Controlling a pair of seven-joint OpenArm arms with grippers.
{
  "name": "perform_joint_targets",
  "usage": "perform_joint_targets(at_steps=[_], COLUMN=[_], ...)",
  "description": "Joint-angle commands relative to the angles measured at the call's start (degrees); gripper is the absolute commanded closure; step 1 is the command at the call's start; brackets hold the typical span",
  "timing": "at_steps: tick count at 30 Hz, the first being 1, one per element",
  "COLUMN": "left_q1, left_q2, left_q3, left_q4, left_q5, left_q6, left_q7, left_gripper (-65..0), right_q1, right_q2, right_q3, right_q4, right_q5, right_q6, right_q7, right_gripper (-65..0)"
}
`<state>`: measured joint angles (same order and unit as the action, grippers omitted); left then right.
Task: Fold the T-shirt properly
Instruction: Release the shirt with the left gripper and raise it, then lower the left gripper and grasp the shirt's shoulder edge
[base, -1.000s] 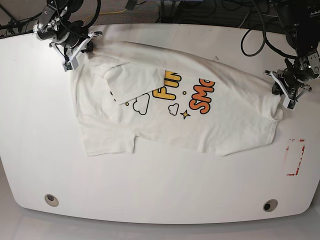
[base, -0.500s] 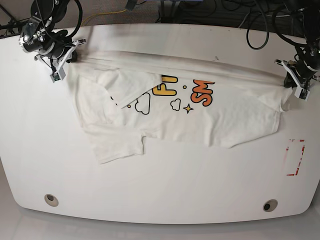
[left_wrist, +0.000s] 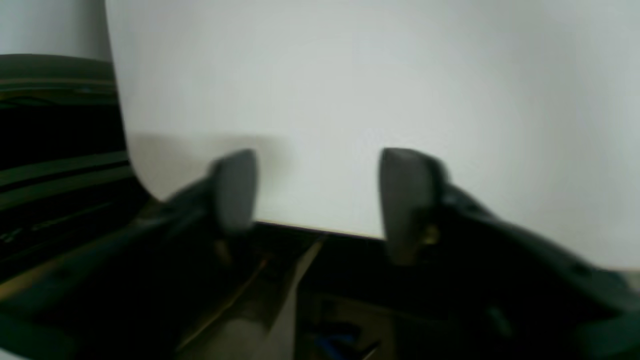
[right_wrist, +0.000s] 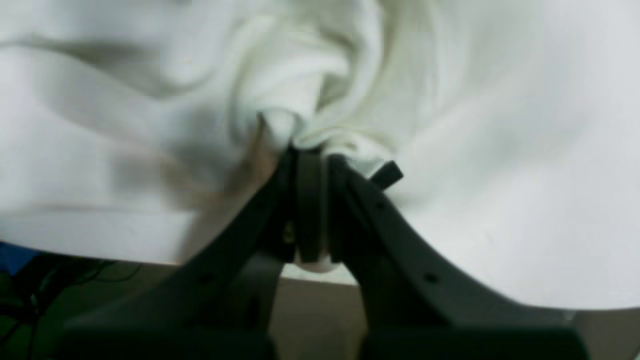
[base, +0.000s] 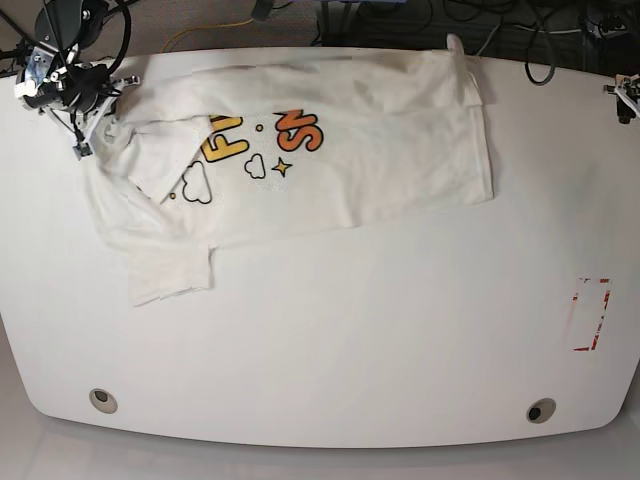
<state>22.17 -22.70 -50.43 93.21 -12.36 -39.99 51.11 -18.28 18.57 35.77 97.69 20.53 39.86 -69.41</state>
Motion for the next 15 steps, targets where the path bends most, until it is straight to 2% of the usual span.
perform_joint_targets(at_steps=[1,6,8,10,12,15], left_q1=[0.11,2.84,3.36,3.72,3.72,3.28], left_q2=[-1.70,-1.70,-1.70,-1.35,0.24,5.78], left_q3=[-2.09,-1.57,1.78,7.93,11.80,16.98], left_q4=[1.52,4.42,6.53,8.99,10.66,14.26], left_q5=[-0.08,-5.79,-9.05,-12.04,-13.35,-12.56], left_q6=[-0.01,-0.01,-0.01,-0.01,-0.01,-0.01], left_q7=[-0.78,-0.69,-0.69,-0.69,-0.69,-0.69], left_gripper=[-38.9,-38.9,-38.9,-38.9,-38.8,-38.5], right_q1=[0.31,-0.93,-0.93,-0.93,-0.93,-1.01], right_q2=[0.91,0.55,0.47,0.38,0.38,0.38], right_q3=[0.23,0.23,0.23,0.23,0.23,0.41], right_q4=[1.08,1.17,1.17,1.26,1.26,1.52], right_q5=[0.87,0.96,1.31,1.31,1.31,1.31], right_q6=[0.14,0.14,0.14,0.14,0.14,0.14], right_q7=[0.53,0.53,0.53,0.53,0.53,0.53], right_gripper=[0.0,0.0,0.0,0.0,0.0,-8.1])
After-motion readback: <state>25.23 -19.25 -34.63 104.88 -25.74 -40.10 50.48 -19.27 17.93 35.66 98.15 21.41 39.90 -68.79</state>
